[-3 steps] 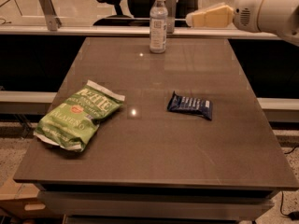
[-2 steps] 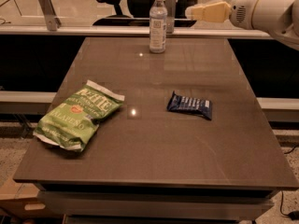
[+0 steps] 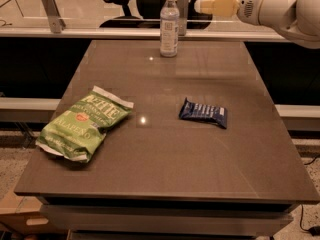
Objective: Move blue plastic bottle near rxbar blueberry
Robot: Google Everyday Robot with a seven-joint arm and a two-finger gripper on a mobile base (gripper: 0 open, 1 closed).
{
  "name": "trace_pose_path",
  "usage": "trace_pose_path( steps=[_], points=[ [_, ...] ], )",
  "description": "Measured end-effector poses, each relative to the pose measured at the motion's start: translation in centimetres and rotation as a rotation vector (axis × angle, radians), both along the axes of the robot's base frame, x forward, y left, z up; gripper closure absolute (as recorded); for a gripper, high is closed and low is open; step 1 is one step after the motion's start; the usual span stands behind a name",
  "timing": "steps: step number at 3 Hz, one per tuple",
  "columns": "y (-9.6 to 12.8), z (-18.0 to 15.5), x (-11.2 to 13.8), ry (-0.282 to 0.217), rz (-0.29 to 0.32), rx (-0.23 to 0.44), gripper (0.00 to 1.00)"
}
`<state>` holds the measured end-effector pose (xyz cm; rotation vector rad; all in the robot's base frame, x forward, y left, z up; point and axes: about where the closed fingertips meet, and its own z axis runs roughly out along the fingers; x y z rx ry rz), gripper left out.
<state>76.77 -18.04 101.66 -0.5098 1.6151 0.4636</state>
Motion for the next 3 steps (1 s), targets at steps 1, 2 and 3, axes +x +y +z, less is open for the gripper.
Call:
trace_pose_path(
  steps=[1, 2, 3],
  points=[
    [1.1, -0.1, 2.4, 0.029, 0.032, -0.007, 0.00],
    [1.9, -0.4, 4.3, 0.051, 0.044, -0.020, 0.00],
    [2.8, -1.2, 6.1, 0.056, 0.056, -0.003, 0.00]
  ],
)
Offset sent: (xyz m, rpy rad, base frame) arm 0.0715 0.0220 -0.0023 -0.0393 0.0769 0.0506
